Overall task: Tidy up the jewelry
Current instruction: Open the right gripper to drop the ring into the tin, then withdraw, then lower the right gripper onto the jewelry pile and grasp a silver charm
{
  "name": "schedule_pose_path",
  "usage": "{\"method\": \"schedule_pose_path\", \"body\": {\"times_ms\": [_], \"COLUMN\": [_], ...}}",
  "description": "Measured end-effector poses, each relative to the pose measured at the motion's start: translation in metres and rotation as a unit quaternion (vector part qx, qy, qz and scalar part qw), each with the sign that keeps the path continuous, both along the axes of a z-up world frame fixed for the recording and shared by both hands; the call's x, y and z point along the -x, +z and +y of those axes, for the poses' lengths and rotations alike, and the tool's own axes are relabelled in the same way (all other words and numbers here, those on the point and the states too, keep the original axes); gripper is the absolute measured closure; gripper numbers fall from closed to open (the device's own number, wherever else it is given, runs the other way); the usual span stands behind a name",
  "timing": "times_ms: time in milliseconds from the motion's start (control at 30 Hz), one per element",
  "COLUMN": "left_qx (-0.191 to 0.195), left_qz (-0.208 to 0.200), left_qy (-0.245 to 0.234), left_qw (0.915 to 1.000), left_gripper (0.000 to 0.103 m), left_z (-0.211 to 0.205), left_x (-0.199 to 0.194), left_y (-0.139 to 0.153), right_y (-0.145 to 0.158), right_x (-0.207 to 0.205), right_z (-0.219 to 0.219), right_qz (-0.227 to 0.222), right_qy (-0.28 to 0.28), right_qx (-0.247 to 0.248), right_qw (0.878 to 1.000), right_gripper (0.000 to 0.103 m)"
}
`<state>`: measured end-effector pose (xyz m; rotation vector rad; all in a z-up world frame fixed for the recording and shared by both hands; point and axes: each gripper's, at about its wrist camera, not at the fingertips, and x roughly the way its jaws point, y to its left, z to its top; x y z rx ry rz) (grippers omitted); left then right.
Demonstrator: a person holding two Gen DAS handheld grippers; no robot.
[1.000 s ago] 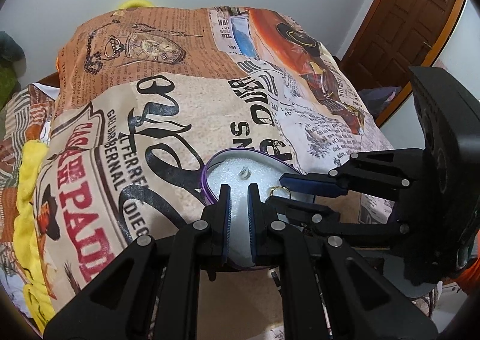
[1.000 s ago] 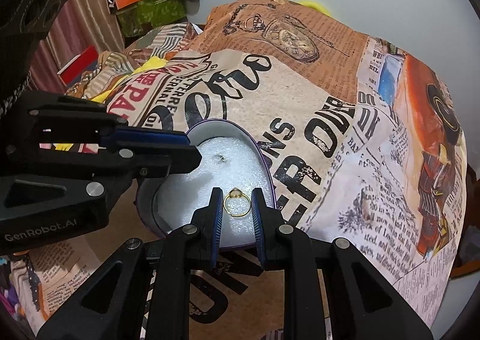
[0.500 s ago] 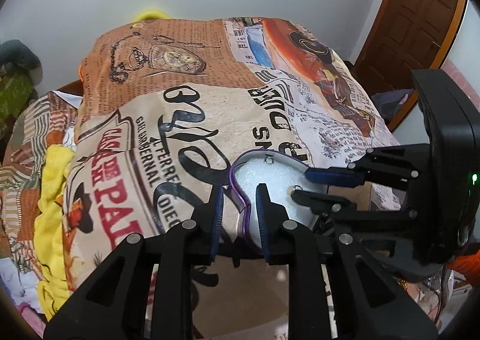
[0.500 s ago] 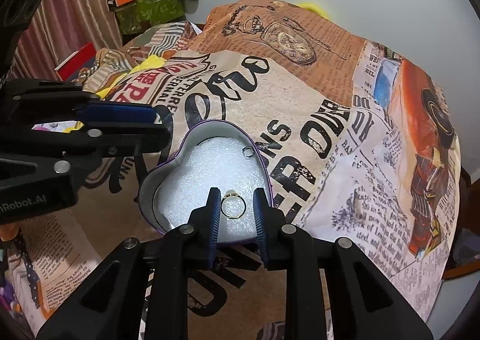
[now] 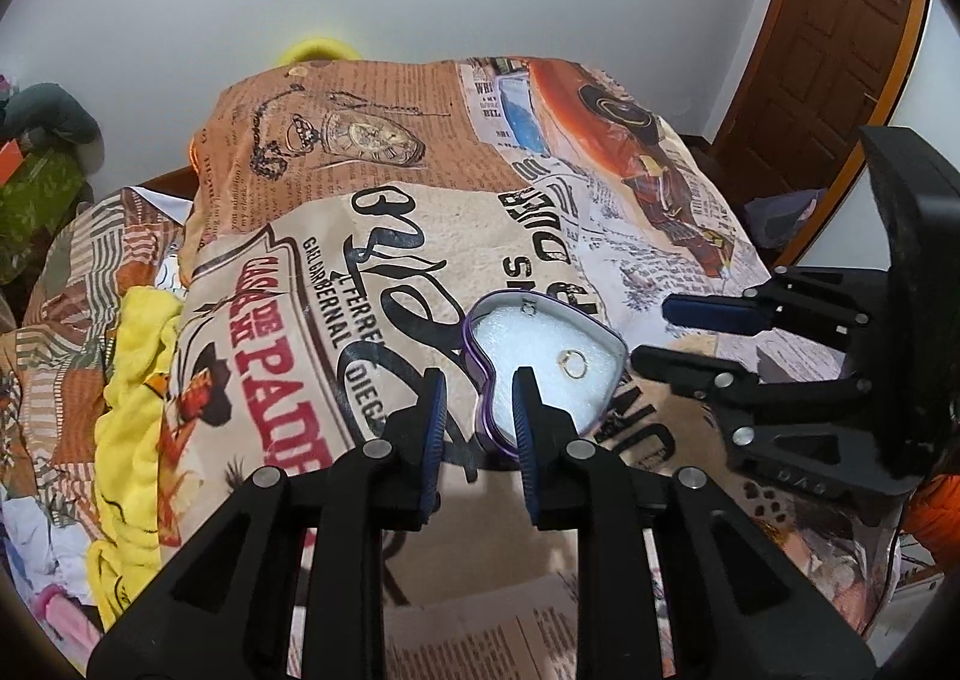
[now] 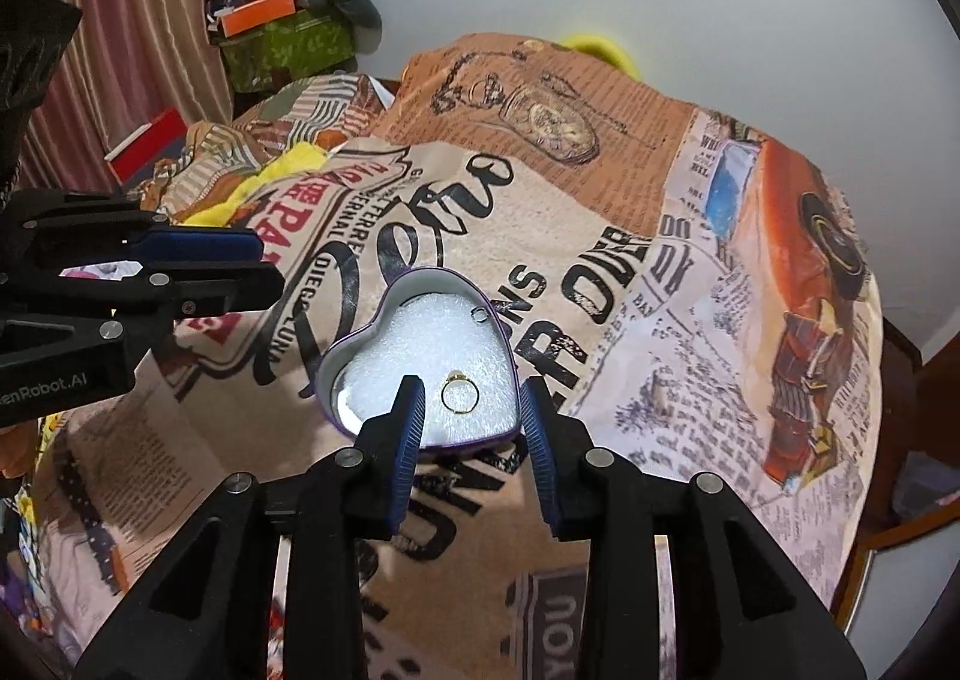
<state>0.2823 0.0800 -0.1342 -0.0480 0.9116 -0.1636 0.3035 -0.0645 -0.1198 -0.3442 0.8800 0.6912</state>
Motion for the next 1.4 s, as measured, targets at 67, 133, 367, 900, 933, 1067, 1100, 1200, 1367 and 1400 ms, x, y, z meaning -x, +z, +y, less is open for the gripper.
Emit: {"method": "schedule_pose_path", "body": {"times_ms": [67, 133, 367, 900, 933, 1067, 1100, 1200, 1367, 1400], "left_qx": [-0.004, -0.004, -0.006, -0.009, -0.006, -0.004, -0.006, -0.009, -0.008, -0.003], "left_qz": [-0.005, -0.009, -0.021, -0.006, -0.002, 0.012, 0.016, 0.028, 0.045, 0.045], "left_qy": [0.0, -0.001, -0.011, -0.034, -0.035, -0.035, -0.033, -0.029, -0.021, -0.021], "left_qw": [1.0, 0.9999, 0.9997, 0.9994, 0.9994, 0.9993, 0.9993, 0.9992, 0.9987, 0.9988], "left_gripper": [0.082, 0.082, 0.074, 0.068, 0.068, 0.068, 0.068, 0.068, 0.068, 0.068], "left_z": [-0.002, -0.005, -0.021, -0.058, -0.059, -0.064, -0.064, -0.063, -0.057, -0.057], "left_x": [0.009, 0.016, 0.05, 0.1, 0.101, 0.102, 0.103, 0.103, 0.101, 0.1], "left_y": [0.007, 0.012, 0.024, 0.005, 0.002, -0.012, -0.016, -0.028, -0.043, -0.044], "right_y": [0.007, 0.015, 0.033, 0.025, 0.024, 0.015, 0.013, 0.005, -0.008, -0.01], "right_x": [0.007, 0.015, 0.045, 0.091, 0.093, 0.097, 0.098, 0.102, 0.104, 0.104], "right_z": [-0.005, -0.01, -0.029, -0.08, -0.082, -0.089, -0.09, -0.093, -0.093, -0.092], "right_qz": [-0.005, -0.012, -0.031, -0.01, -0.007, 0.01, 0.015, 0.027, 0.053, 0.058], "right_qy": [-0.004, -0.009, -0.023, -0.061, -0.062, -0.064, -0.064, -0.063, -0.06, -0.058], "right_qx": [-0.003, -0.006, -0.013, -0.022, -0.022, -0.024, -0.026, -0.03, -0.041, -0.044], "right_qw": [1.0, 1.0, 0.999, 0.998, 0.998, 0.998, 0.998, 0.997, 0.996, 0.996], "right_gripper": [0.073, 0.073, 0.073, 0.073, 0.073, 0.072, 0.072, 0.072, 0.072, 0.072]}}
